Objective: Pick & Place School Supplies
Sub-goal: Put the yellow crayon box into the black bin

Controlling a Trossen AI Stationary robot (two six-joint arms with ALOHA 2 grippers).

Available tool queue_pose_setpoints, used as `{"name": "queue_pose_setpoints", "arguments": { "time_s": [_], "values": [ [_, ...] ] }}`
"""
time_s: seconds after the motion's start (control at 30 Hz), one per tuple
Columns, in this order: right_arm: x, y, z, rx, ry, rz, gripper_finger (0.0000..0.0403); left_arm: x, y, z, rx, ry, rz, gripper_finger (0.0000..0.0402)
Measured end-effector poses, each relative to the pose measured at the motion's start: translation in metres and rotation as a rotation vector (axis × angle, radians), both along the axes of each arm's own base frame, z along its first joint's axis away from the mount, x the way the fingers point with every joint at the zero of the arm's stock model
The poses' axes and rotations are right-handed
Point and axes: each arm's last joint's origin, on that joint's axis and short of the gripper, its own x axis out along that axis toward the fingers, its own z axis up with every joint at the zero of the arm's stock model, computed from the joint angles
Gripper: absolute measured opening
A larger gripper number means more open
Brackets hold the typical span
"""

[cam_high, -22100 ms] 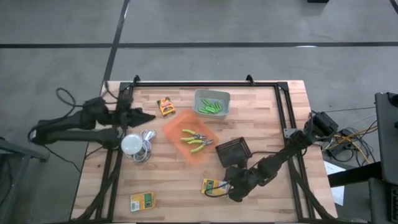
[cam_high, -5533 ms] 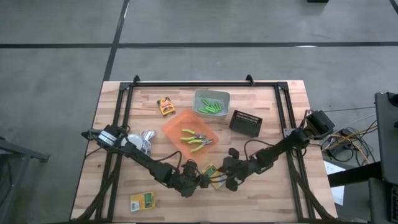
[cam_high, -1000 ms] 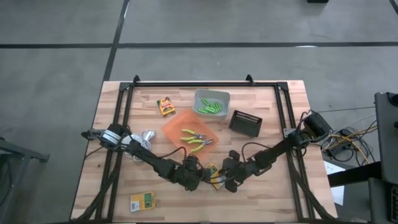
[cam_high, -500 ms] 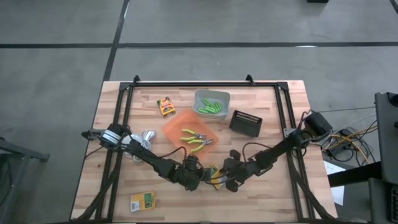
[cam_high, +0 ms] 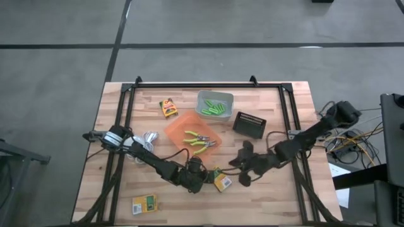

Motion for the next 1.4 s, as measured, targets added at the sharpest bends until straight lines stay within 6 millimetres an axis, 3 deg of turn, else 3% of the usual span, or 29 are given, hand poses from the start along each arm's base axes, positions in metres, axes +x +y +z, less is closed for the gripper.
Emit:
{"name": "queue_pose_setpoints", "arguments": {
  "time_s": [0.17, 0.3, 0.47, 0.63, 0.93, 1.17, 1.4],
  "values": [
    [-0.021, -0.014, 0.029, -0.034, -0.047, -0.037, 0.0018, 0.002, -0.001, 0.007, 0.009, -0.051, -0.001, 0.0039],
    [-0.036, -0.022, 0.039, -0.065, -0.038, -0.057, 0.0018, 0.002, 0.000, 0.020, 0.015, -0.100, -0.001, 0.0039],
    [-0.047, -0.029, 0.044, -0.085, -0.010, -0.062, 0.0018, 0.001, 0.001, 0.046, 0.042, -0.192, -0.015, 0.0039],
    [-0.049, -0.030, 0.042, -0.096, 0.007, -0.061, 0.0018, -0.007, 0.008, 0.086, 0.145, -0.275, 0.005, 0.0039],
    [-0.045, -0.028, 0.035, -0.114, 0.039, -0.059, 0.0018, -0.044, 0.047, 0.158, 0.494, -0.228, 0.121, 0.0039],
    [-0.044, -0.027, 0.032, -0.124, 0.058, -0.056, 0.0018, -0.083, 0.078, 0.186, 0.625, -0.065, 0.139, 0.0039],
    [-0.044, -0.028, 0.032, -0.159, 0.045, -0.095, 0.0018, -0.103, 0.096, 0.208, 0.747, -0.021, 0.105, 0.0039]
  ]
}}
